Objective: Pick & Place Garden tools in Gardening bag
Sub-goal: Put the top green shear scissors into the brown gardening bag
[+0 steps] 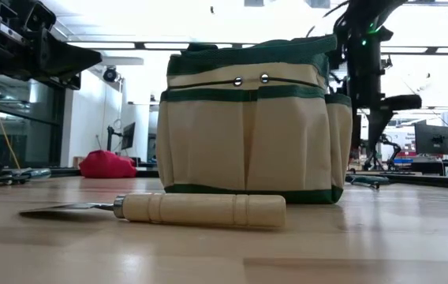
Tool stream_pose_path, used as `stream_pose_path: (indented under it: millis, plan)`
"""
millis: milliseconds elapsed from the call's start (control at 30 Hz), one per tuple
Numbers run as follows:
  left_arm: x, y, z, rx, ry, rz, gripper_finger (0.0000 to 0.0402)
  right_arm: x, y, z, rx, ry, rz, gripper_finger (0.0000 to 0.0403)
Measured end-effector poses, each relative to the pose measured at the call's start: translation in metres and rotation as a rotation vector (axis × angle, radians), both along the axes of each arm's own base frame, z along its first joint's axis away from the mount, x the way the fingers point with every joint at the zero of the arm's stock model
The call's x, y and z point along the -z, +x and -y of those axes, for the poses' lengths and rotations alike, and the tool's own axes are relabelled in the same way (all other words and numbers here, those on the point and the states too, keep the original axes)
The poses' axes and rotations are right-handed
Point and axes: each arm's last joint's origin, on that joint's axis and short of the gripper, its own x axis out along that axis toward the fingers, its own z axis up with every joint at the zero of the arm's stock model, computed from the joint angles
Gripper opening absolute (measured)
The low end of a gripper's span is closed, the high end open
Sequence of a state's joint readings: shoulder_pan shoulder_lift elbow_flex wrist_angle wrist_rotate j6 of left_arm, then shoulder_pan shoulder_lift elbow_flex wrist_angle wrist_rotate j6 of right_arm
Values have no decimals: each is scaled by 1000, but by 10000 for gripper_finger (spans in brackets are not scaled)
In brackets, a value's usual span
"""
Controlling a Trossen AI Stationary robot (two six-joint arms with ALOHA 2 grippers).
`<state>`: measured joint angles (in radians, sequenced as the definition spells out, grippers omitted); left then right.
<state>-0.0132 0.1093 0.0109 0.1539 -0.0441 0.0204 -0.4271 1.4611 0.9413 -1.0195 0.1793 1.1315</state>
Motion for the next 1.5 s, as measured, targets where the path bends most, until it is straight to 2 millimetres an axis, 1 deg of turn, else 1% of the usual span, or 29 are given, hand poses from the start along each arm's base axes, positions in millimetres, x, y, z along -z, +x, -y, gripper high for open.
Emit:
stream_pose_path:
  millis: [67, 167, 300, 533, 700, 967, 1267, 1500]
  plan:
    - [0, 0, 0, 0, 0, 0, 0, 10, 1, 1, 3, 8, -26, 161]
    - [0, 0, 0, 0, 0, 0, 0, 26, 0, 3, 3, 47, -34, 176]
    - [0, 0, 0, 0, 0, 0, 0, 41, -2, 1, 7, 63, 4, 175]
    - [0, 0, 0, 0, 0, 0, 0, 54, -8, -4, 27, 105, 16, 162]
    - [0, 0, 0, 0, 0, 0, 0, 57, -7, -4, 37, 102, 50, 158]
    - [0, 0, 0, 0, 0, 0, 0, 57, -8, -5, 63, 113, 54, 158]
    - [0, 0, 0, 0, 0, 0, 0, 57, -3, -15, 83, 114, 57, 158]
    - [0, 0, 0, 0, 0, 0, 0, 60, -3, -15, 102, 100, 45, 158]
